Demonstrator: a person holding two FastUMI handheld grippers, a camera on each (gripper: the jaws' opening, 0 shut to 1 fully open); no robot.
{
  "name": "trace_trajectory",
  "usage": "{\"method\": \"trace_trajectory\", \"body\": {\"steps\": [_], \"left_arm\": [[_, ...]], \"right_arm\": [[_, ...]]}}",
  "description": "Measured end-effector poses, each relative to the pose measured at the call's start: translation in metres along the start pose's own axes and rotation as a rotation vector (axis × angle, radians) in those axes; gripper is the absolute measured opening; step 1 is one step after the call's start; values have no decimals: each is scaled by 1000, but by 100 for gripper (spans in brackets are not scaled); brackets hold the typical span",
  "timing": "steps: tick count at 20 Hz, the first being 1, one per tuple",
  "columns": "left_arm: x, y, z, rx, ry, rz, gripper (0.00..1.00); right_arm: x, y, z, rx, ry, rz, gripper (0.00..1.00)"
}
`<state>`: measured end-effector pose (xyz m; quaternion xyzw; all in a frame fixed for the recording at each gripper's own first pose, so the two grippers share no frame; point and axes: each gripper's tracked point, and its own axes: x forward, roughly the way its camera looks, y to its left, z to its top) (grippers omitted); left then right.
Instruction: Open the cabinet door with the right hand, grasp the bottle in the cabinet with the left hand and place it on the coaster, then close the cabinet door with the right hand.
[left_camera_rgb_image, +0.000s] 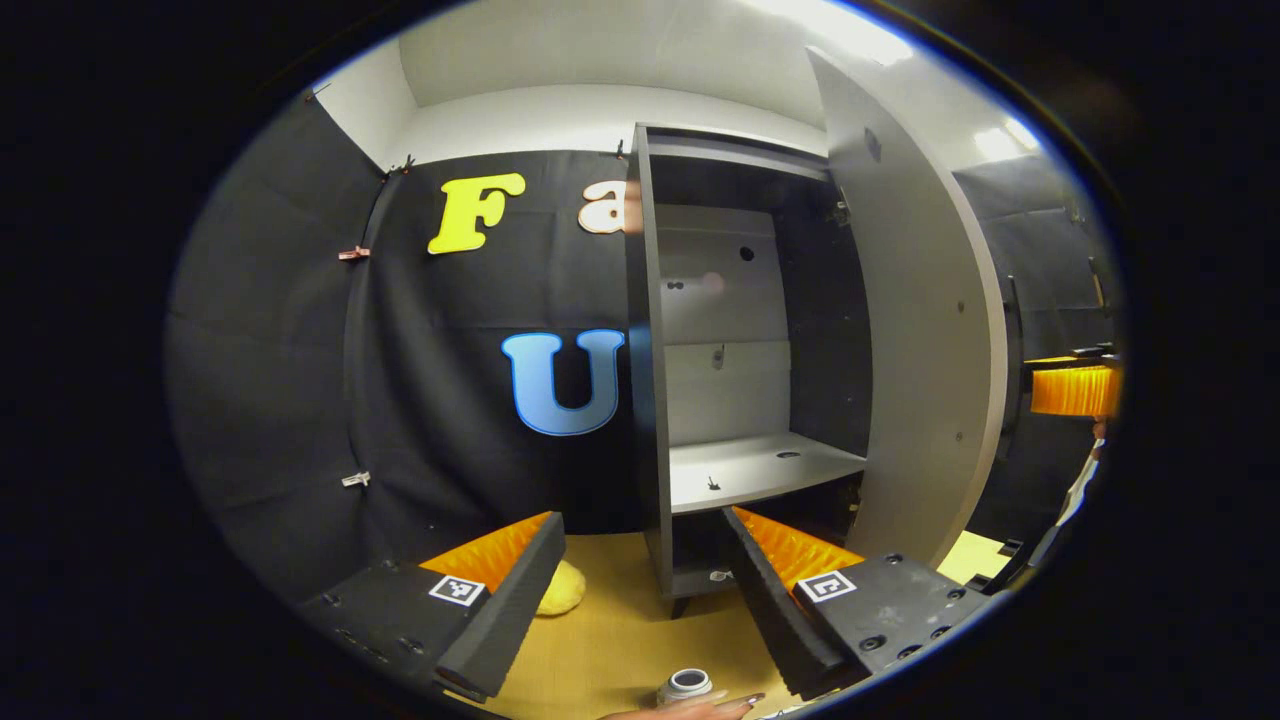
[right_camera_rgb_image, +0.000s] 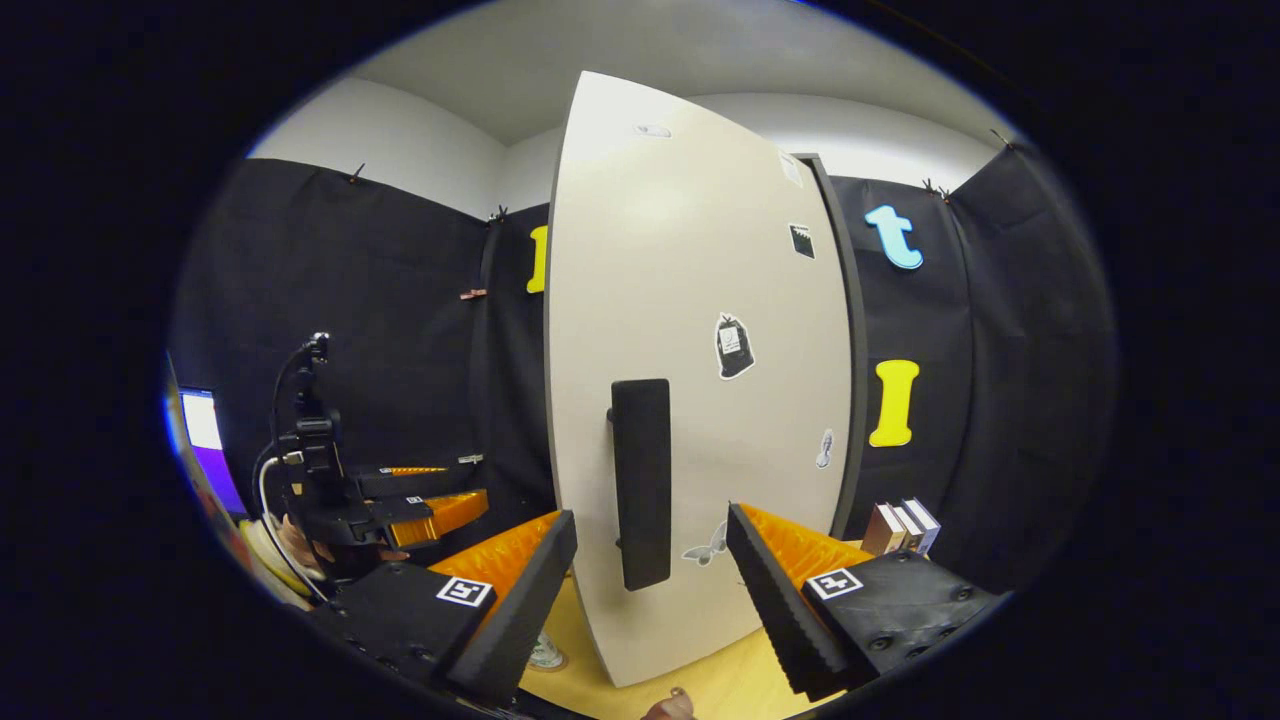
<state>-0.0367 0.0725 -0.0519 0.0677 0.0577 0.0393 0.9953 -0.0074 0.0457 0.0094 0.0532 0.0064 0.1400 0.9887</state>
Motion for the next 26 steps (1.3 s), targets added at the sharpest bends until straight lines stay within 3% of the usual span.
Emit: {"method": "trace_trajectory", "body": {"steps": [11, 17, 20, 26], "left_arm": [[-27, 28, -7, 20, 12, 158, 98], [-29, 48, -4, 32, 14, 198, 98], [-28, 44, 2, 30, -1, 188, 98], [-9, -5, 15, 16, -22, 79, 99]], "right_arm": [[36, 21, -2, 51, 19, 149, 98], [67, 36, 8, 73, -28, 159, 97], [57, 22, 6, 43, -21, 127, 97], [32, -21, -4, -47, -34, -32, 97]]}}
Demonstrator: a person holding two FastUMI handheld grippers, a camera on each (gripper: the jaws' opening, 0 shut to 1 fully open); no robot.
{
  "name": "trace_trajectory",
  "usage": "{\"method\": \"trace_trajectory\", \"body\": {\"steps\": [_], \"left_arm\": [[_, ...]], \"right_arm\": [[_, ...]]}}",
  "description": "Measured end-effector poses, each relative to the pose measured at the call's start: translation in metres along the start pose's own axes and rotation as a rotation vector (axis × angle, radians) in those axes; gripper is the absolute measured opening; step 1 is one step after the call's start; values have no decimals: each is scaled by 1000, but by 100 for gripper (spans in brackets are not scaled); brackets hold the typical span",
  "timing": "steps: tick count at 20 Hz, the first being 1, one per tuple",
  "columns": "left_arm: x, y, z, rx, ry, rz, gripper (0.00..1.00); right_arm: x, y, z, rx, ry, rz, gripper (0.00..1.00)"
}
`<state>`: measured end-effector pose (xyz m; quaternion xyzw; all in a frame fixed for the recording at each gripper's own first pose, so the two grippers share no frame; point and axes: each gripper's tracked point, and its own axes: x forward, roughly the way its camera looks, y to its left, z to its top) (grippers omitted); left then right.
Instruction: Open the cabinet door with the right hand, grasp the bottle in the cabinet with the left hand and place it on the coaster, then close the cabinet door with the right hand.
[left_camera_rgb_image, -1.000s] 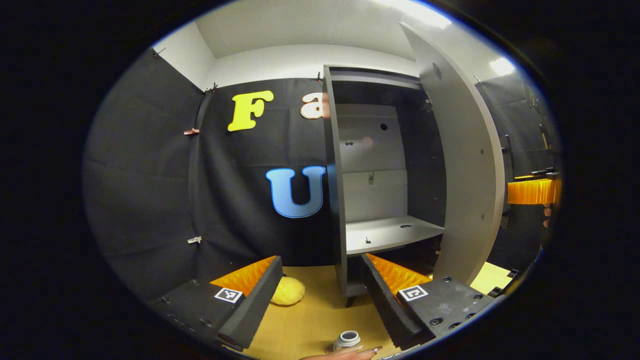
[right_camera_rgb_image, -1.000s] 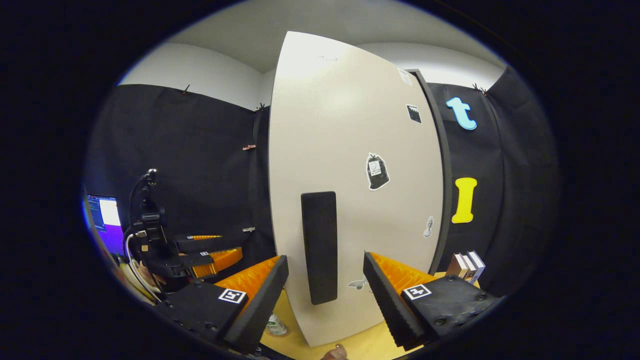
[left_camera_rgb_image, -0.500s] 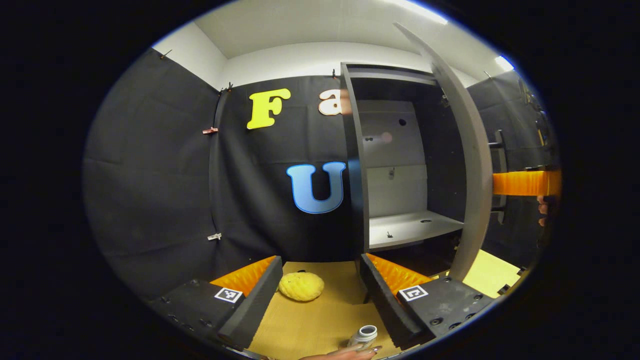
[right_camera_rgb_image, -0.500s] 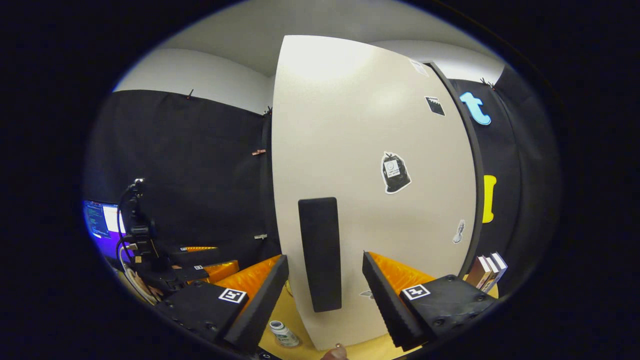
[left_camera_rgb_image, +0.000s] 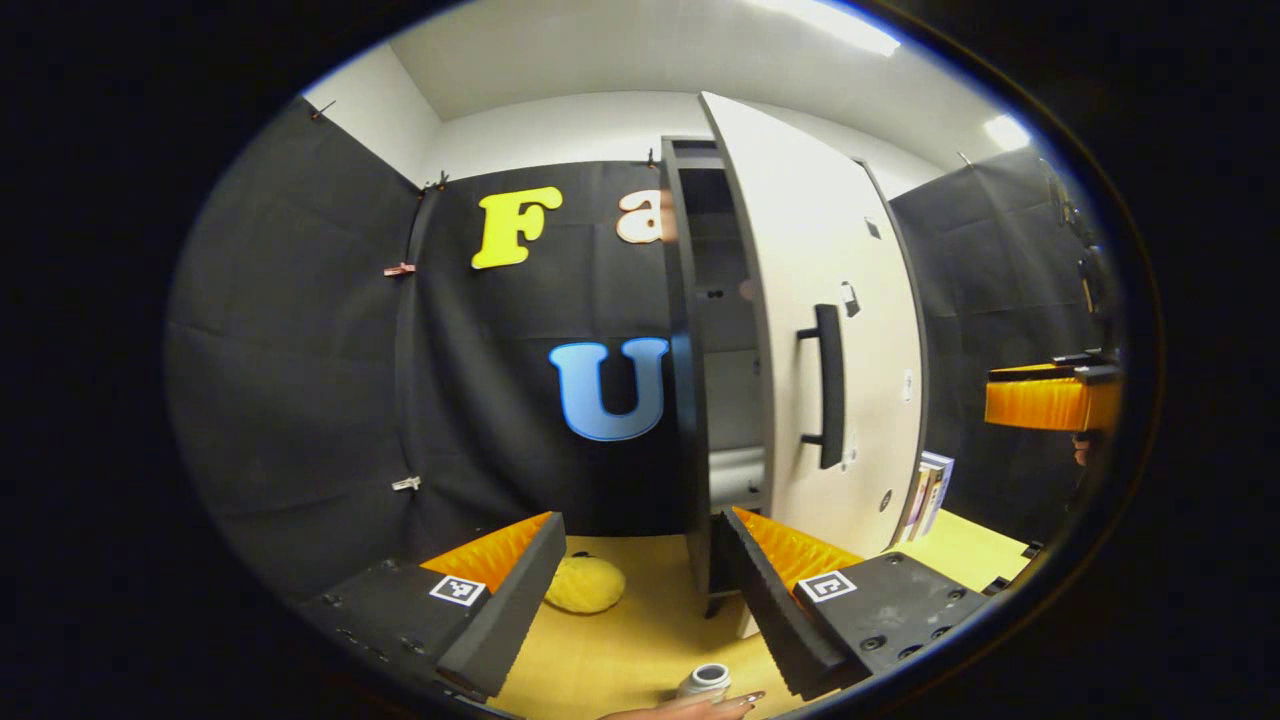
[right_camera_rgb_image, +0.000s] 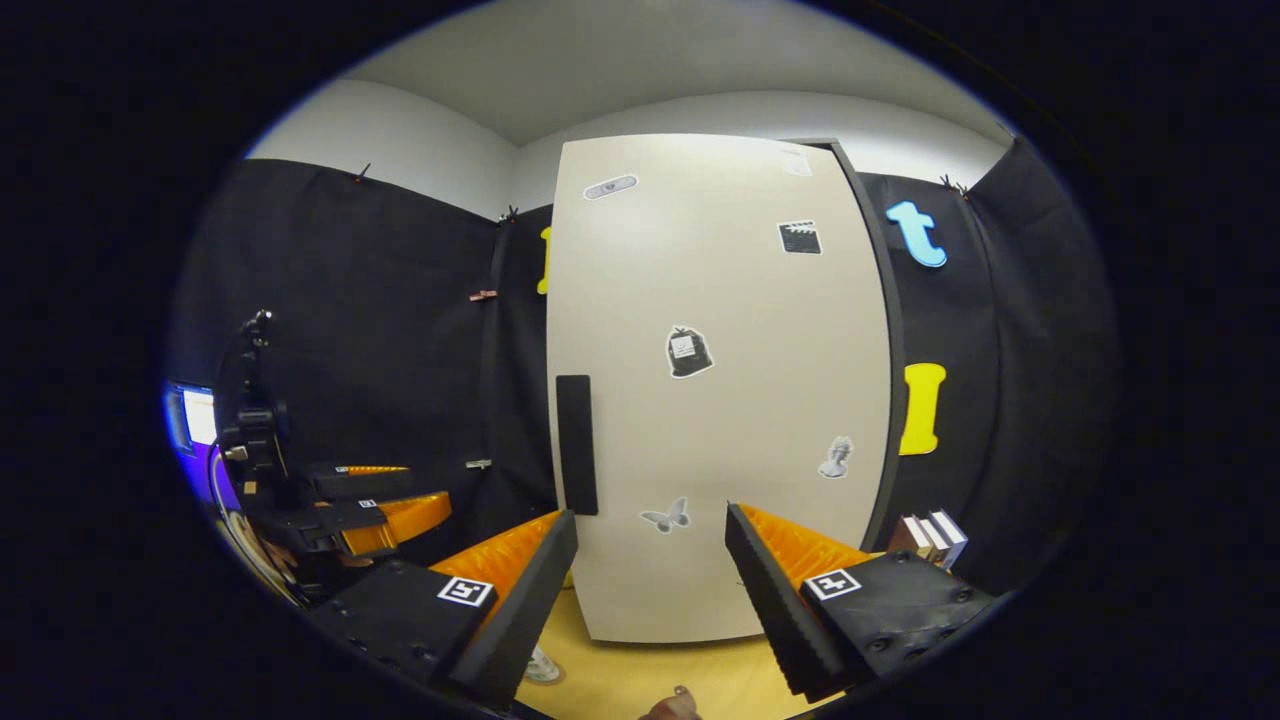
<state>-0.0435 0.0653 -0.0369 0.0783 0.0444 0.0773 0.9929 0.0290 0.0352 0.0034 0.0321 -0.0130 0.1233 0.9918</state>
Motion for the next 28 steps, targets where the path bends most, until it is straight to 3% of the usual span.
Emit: {"method": "trace_trajectory", "body": {"steps": [5, 7, 10, 13, 21, 28], "left_arm": [[6, -62, 12, -40, -21, -128, 99], [5, -84, 16, -46, -26, -165, 99], [4, -105, 20, -40, -41, -203, 96], [6, -115, 18, -74, -28, -227, 99], [3, -111, 20, -15, -55, -184, 98], [1, -111, 17, -48, -52, -174, 98]], "right_arm": [[-17, -42, 1, -127, -58, -223, 98], [-23, -40, 5, -119, -86, -269, 98], [-21, -28, 2, -49, -71, -242, 98], [-24, -44, 2, -65, -53, -286, 95], [-24, -52, 7, -48, -82, -327, 95], [-18, -51, 0, -59, -72, -288, 95]]}}
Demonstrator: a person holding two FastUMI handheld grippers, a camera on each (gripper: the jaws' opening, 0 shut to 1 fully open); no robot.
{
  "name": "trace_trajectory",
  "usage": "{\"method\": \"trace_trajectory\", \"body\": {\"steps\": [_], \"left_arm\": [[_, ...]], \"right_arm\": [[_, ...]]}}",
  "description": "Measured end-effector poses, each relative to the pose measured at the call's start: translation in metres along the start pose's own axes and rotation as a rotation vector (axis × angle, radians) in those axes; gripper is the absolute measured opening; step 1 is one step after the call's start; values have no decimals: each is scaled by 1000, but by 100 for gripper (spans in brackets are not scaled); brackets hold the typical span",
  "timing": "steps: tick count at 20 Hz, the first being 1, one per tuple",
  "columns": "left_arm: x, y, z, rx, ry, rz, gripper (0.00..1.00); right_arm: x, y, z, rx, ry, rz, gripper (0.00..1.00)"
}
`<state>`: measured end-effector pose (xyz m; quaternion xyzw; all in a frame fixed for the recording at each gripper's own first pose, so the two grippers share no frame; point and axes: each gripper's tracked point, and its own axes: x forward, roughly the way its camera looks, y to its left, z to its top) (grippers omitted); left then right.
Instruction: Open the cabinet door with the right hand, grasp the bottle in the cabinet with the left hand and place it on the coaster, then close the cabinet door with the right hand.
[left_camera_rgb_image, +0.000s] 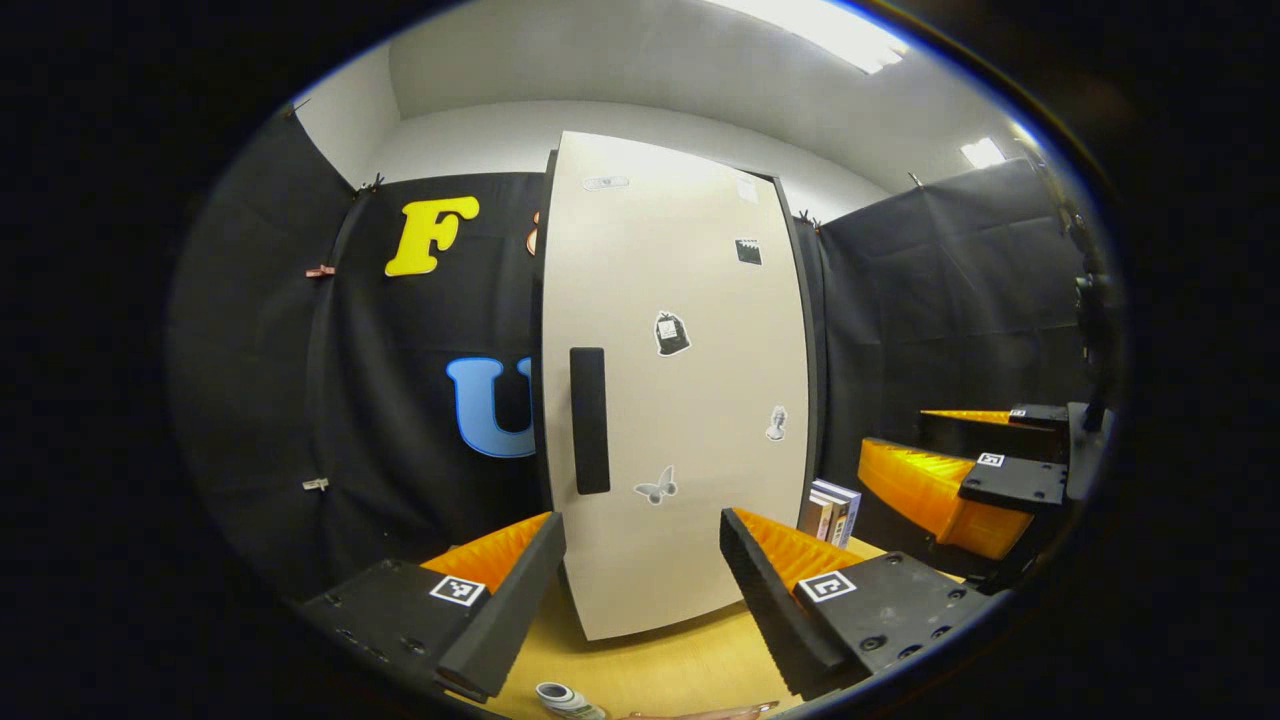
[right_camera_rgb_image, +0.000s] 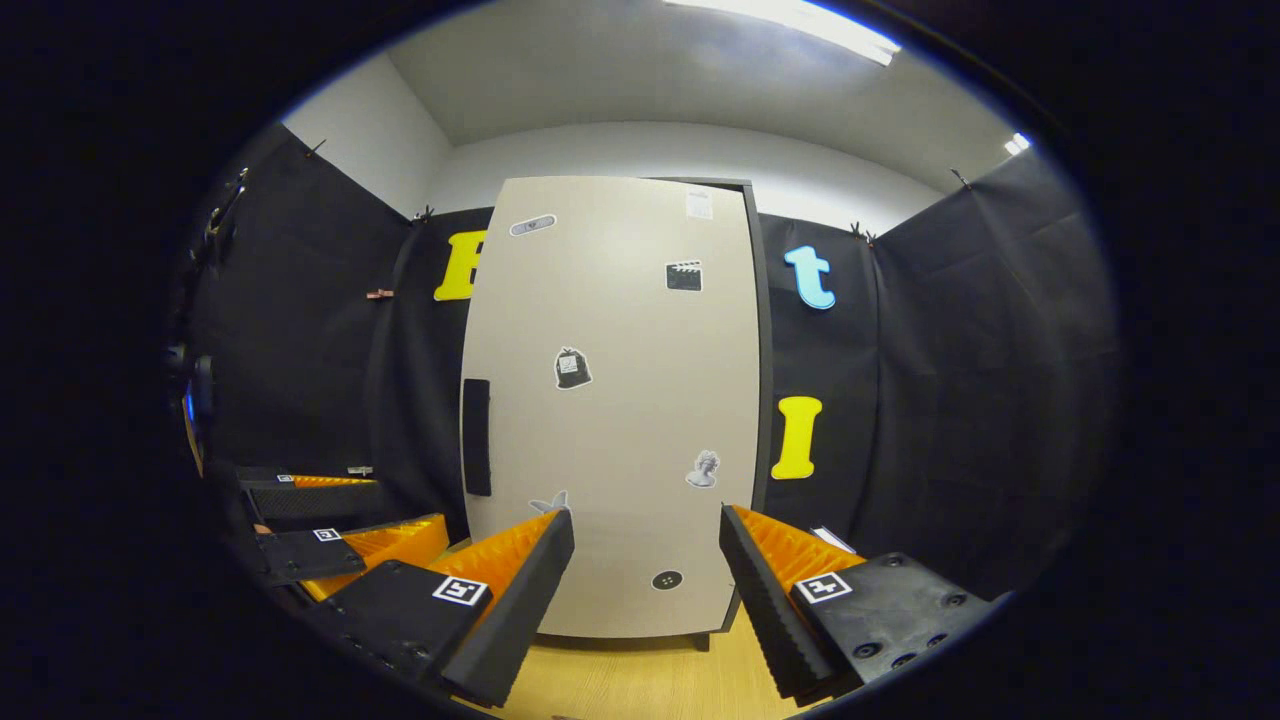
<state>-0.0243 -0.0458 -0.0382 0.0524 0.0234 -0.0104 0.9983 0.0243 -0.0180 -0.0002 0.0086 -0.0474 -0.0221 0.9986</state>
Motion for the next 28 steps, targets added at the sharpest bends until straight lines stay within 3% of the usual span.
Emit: {"method": "trace_trajectory", "body": {"steps": [14, 18, 28], "left_arm": [[-5, -2, -6, 17, 2, -22, 98], [-5, -3, -5, 17, -2, -22, 98], [-4, -5, -6, 10, -3, -25, 98]], "right_arm": [[3, -1, 0, -22, 4, 26, 96], [7, -11, 2, -17, 7, -13, 98], [6, -11, 8, -22, 5, -9, 98]]}}
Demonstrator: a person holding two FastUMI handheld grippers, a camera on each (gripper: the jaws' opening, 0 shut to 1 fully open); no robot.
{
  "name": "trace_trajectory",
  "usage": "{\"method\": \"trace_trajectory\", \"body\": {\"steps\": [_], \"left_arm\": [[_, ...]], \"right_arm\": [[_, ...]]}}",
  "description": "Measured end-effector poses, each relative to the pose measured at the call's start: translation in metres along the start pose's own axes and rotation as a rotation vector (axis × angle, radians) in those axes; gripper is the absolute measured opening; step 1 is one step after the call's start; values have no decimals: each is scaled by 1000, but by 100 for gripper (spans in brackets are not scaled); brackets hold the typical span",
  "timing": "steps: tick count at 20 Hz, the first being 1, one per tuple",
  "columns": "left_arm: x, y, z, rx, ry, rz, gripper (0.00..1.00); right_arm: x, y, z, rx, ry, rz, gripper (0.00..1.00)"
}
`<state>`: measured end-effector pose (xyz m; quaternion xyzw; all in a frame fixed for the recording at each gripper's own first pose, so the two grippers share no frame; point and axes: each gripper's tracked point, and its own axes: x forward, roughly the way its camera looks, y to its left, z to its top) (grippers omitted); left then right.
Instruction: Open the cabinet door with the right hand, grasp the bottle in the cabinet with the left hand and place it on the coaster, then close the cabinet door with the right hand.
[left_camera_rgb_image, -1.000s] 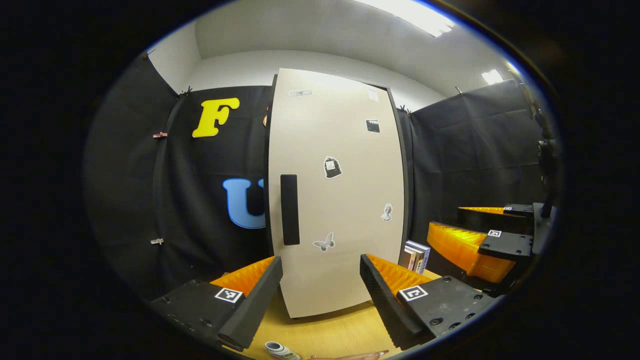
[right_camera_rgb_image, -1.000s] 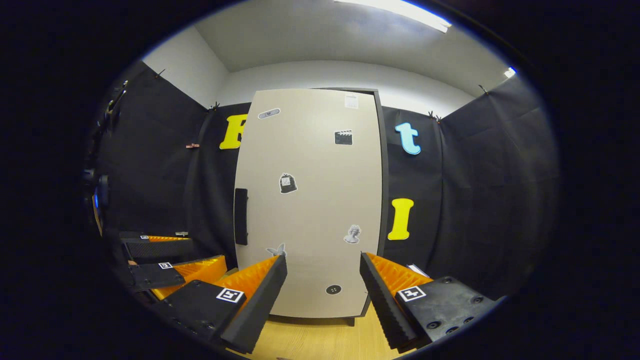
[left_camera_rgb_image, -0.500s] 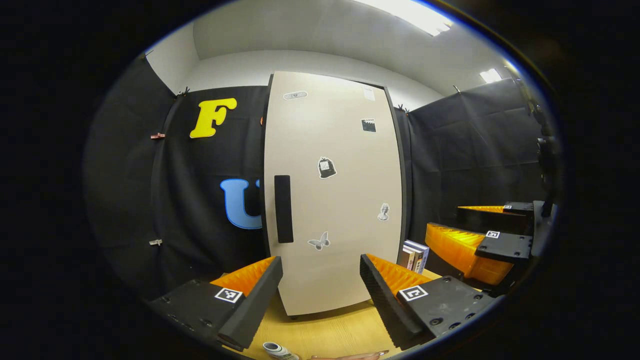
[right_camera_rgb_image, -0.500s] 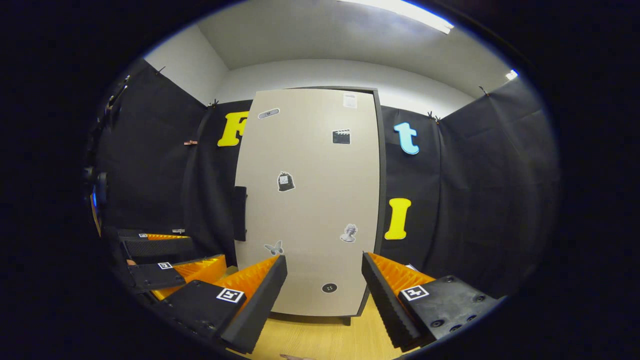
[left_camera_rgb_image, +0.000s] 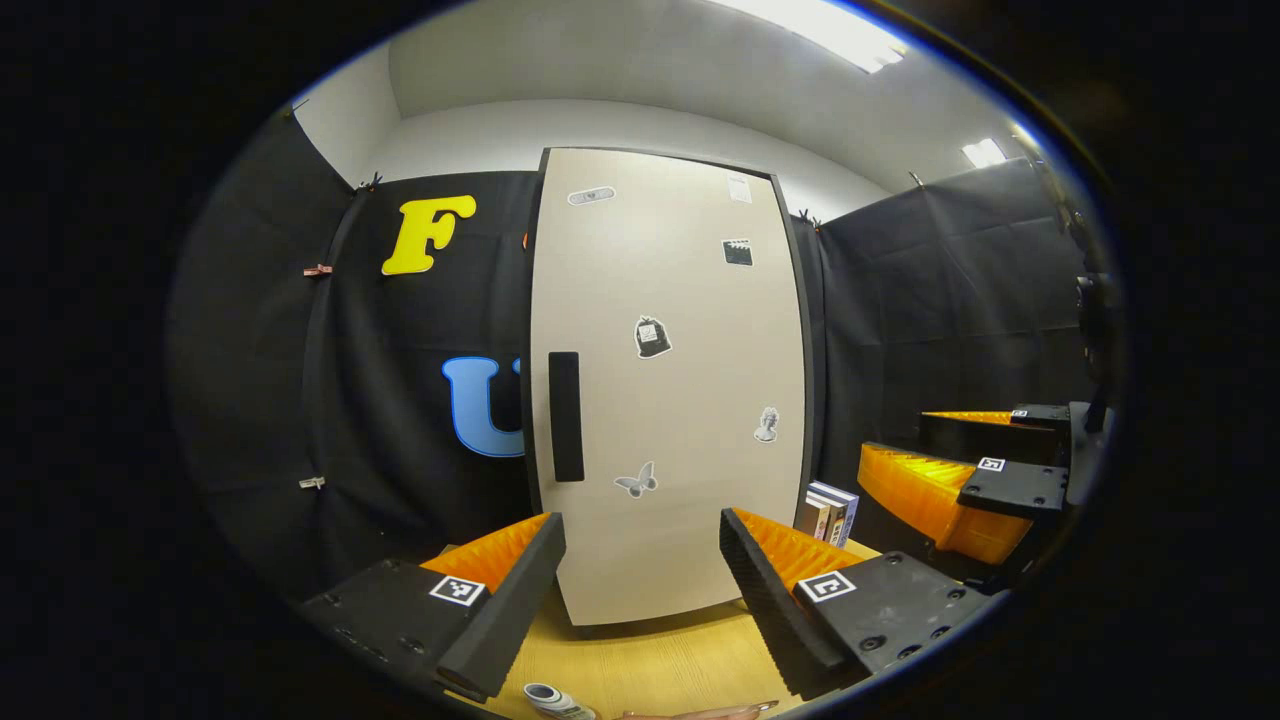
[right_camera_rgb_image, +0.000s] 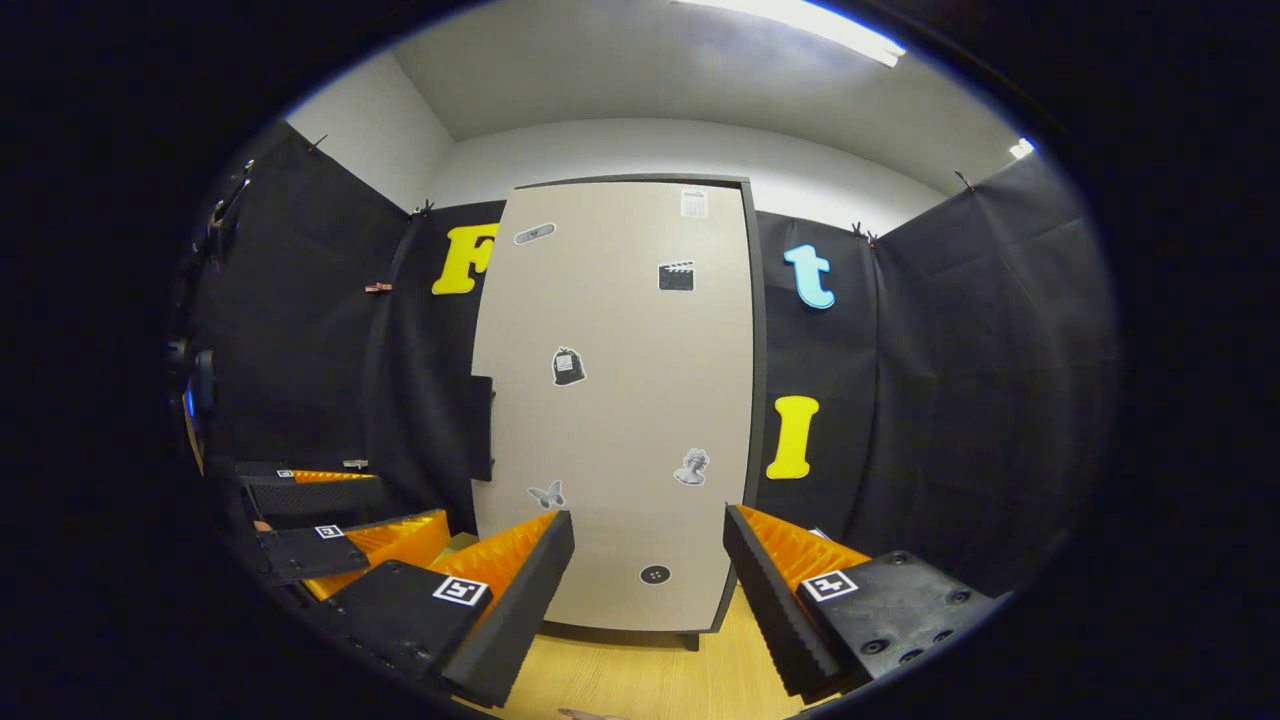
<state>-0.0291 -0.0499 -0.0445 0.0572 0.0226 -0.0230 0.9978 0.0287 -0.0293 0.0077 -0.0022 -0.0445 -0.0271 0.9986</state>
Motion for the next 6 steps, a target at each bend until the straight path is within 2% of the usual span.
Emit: {"method": "trace_trajectory", "body": {"steps": [6], "left_arm": [[0, -1, 0, -1, -2, -2, 98]], "right_arm": [[-1, 3, 4, -11, -8, 4, 98]]}}
